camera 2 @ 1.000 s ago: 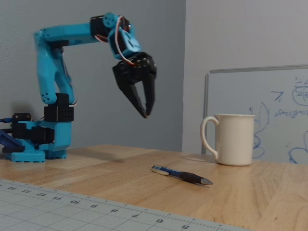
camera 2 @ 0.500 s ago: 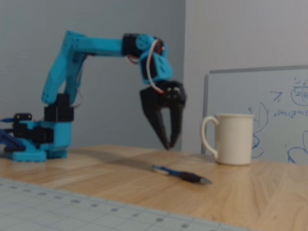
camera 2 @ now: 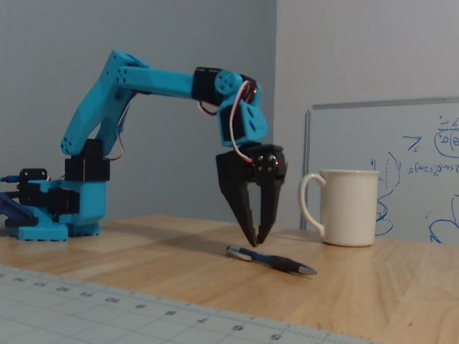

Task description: Touch the pen.

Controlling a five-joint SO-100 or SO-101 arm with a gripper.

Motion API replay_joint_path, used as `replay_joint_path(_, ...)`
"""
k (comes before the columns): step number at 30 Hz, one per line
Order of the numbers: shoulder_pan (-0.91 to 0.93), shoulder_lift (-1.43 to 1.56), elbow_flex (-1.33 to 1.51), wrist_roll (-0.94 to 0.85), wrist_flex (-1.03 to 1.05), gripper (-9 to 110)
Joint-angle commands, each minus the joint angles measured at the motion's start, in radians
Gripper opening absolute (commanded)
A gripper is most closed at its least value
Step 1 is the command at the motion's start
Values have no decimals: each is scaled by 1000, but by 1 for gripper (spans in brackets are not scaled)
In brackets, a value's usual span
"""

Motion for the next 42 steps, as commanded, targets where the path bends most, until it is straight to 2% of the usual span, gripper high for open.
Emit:
replay_joint_path(1,-5,25,-91,-8,-9,1)
replay_joint_path(23,-28,-14,-91,-3,-9,1)
replay_joint_path(42,-31,71,-91,6,-9,1)
